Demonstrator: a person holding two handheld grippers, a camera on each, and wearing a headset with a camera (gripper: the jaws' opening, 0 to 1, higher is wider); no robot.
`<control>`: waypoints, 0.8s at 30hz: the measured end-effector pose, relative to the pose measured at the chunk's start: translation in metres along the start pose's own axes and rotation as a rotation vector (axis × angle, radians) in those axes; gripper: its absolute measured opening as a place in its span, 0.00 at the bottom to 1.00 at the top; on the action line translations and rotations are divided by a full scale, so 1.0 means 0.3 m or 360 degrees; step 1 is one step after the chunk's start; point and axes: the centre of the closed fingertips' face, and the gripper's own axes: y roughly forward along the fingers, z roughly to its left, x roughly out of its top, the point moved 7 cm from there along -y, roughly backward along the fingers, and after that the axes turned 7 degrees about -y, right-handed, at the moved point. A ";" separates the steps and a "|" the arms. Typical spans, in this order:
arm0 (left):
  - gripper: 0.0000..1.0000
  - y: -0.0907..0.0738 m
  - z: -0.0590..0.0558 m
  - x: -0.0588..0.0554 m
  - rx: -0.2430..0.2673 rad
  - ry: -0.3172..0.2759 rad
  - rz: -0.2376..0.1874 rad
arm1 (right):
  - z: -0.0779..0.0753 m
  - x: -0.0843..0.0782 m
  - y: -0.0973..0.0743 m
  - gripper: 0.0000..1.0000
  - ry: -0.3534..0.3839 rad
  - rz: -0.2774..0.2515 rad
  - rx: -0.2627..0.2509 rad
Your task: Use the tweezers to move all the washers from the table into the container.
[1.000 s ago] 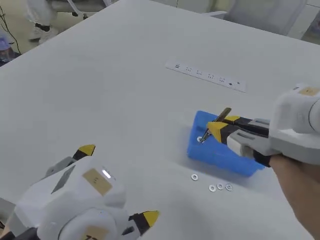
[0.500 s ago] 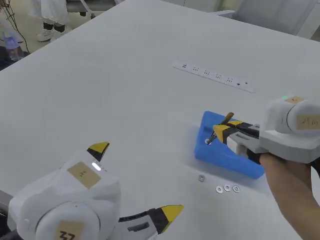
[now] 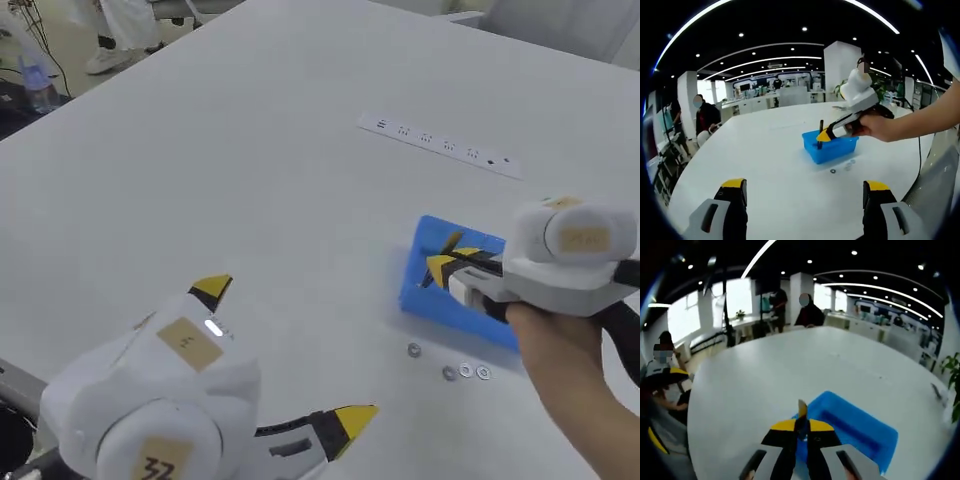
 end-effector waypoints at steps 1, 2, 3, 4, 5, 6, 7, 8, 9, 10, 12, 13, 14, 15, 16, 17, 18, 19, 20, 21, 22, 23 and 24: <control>0.99 0.000 0.000 0.000 0.0004 0.0011 0.0000 | 0.001 0.000 -0.004 0.03 -0.0001 -0.0017 -0.0007; 0.99 0.000 -0.001 -0.001 0.0008 0.0022 0.0002 | 0.004 0.005 -0.002 0.03 -0.0002 -0.0032 -0.0009; 0.99 0.001 -0.001 -0.002 0.0013 0.0034 0.0006 | 0.004 0.005 -0.001 0.03 0.0001 -0.0034 -0.0012; 0.99 0.002 -0.003 -0.004 0.0016 0.0050 0.0016 | 0.002 0.004 -0.004 0.03 0.0003 -0.0037 -0.0016; 0.99 0.002 -0.003 -0.005 0.0017 0.0055 0.0017 | 0.001 0.004 -0.004 0.03 0.0004 -0.0037 -0.0017; 0.99 0.002 -0.002 -0.004 0.0021 0.0065 0.0012 | -0.002 0.003 -0.003 0.03 0.0005 -0.0036 -0.0017; 0.99 0.002 -0.001 -0.003 0.0022 0.0067 0.0011 | -0.004 0.003 -0.002 0.03 0.0010 -0.0034 -0.0015; 0.99 0.003 -0.001 -0.005 0.0018 0.0060 0.0016 | -0.005 0.001 -0.004 0.03 0.0016 -0.0034 -0.0009; 0.99 0.004 -0.001 -0.006 0.0015 0.0057 0.0019 | -0.006 0.003 -0.004 0.04 0.0021 -0.0030 -0.0010; 0.99 0.005 -0.002 -0.007 0.0015 0.0062 0.0024 | -0.007 0.004 -0.006 0.04 0.0021 -0.0024 -0.0013; 0.99 0.005 -0.002 -0.007 0.0019 0.0078 0.0025 | -0.011 0.009 -0.011 0.04 0.0026 -0.0022 -0.0023; 0.99 0.005 -0.002 -0.007 0.0020 0.0082 0.0026 | -0.014 0.015 -0.016 0.04 0.0022 -0.0034 -0.0030; 0.99 0.005 -0.001 -0.008 0.0022 0.0085 0.0028 | -0.016 0.024 -0.027 0.04 0.0029 -0.0048 -0.0028; 0.99 0.005 -0.001 -0.008 0.0024 0.0088 0.0031 | -0.017 0.029 -0.033 0.04 0.0033 -0.0052 -0.0028; 0.99 0.005 0.000 -0.009 0.0027 0.0090 0.0032 | -0.018 0.037 -0.045 0.04 0.0031 -0.0062 -0.0036; 0.99 0.005 0.001 -0.008 0.0032 0.0095 0.0031 | -0.017 0.042 -0.053 0.04 0.0026 -0.0071 -0.0036; 0.99 0.005 0.002 -0.008 0.0035 0.0098 0.0030 | -0.016 0.047 -0.057 0.04 0.0021 -0.0078 -0.0031; 0.99 0.005 0.002 -0.007 0.0037 0.0100 0.0028 | -0.015 0.054 -0.068 0.04 0.0028 -0.0091 -0.0033; 0.99 0.004 0.002 -0.007 0.0036 0.0101 0.0026 | -0.011 0.059 -0.078 0.04 0.0034 -0.0105 -0.0028; 0.99 0.004 0.002 -0.007 0.0036 0.0101 0.0025 | -0.006 0.065 -0.094 0.04 0.0050 -0.0130 -0.0022; 0.99 0.004 0.002 -0.007 0.0038 0.0104 0.0025 | -0.006 0.071 -0.111 0.04 0.0066 -0.0144 -0.0018; 0.99 0.004 0.002 -0.007 0.0039 0.0106 0.0026 | -0.001 0.078 -0.132 0.04 0.0095 -0.0168 -0.0008; 0.99 0.004 0.002 -0.007 0.0038 0.0107 0.0026 | 0.004 0.079 -0.139 0.04 0.0105 -0.0180 -0.0005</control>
